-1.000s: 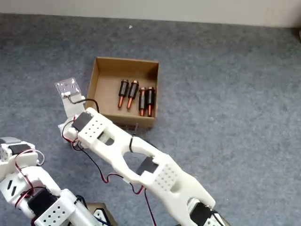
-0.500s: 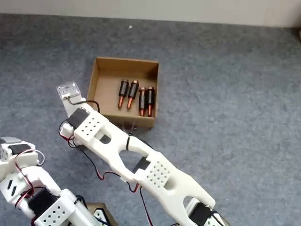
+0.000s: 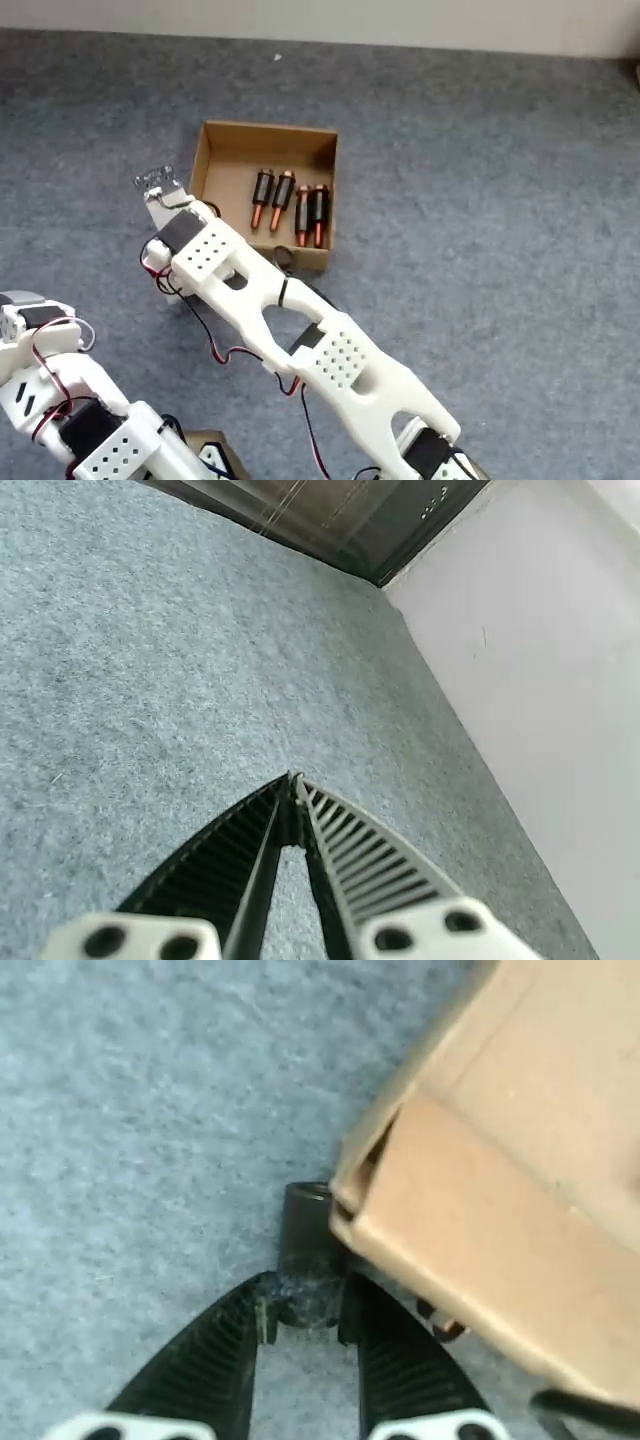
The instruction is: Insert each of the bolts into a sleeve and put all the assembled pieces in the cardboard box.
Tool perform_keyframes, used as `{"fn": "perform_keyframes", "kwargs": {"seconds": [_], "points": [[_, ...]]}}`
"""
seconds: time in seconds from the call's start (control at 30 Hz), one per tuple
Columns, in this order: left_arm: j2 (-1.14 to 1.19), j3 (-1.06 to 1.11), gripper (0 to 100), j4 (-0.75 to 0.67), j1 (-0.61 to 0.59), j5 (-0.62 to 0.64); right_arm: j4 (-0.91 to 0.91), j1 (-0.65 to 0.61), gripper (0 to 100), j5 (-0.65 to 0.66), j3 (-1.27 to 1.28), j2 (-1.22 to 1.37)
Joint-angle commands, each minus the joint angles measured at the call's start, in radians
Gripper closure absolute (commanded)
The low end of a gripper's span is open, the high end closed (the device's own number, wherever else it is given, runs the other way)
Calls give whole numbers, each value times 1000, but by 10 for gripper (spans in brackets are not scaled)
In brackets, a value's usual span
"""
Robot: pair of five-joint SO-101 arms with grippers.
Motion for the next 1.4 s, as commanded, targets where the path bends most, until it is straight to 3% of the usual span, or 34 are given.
{"fn": "perform_keyframes", "kwargs": {"seconds": [0.0, 0.2, 0.43, 0.63, 0.8, 0.97, 1.07, 1.37], "points": [[-8, -8, 989, -21, -5, 2, -24, 28, 978, 12, -48, -27], [-8, -8, 989, -21, -5, 2, -38, 28, 884, 6, -48, -27], [-8, -8, 989, -21, -5, 2, -76, 31, 878, 5, -58, 22], [-8, -8, 989, -21, -5, 2, -96, 48, 996, 11, -90, 81], [-8, -7, 989, -21, -4, 2, 104, 50, 994, 11, -231, 36], [-8, -7, 989, -15, 122, -83, 298, 54, 994, 11, -476, 21], [-8, -7, 989, -14, 223, -150, 298, 81, 994, 6, -587, 18], [-8, -15, 989, 41, 430, -235, 300, 131, 994, 8, -509, -156]]}}
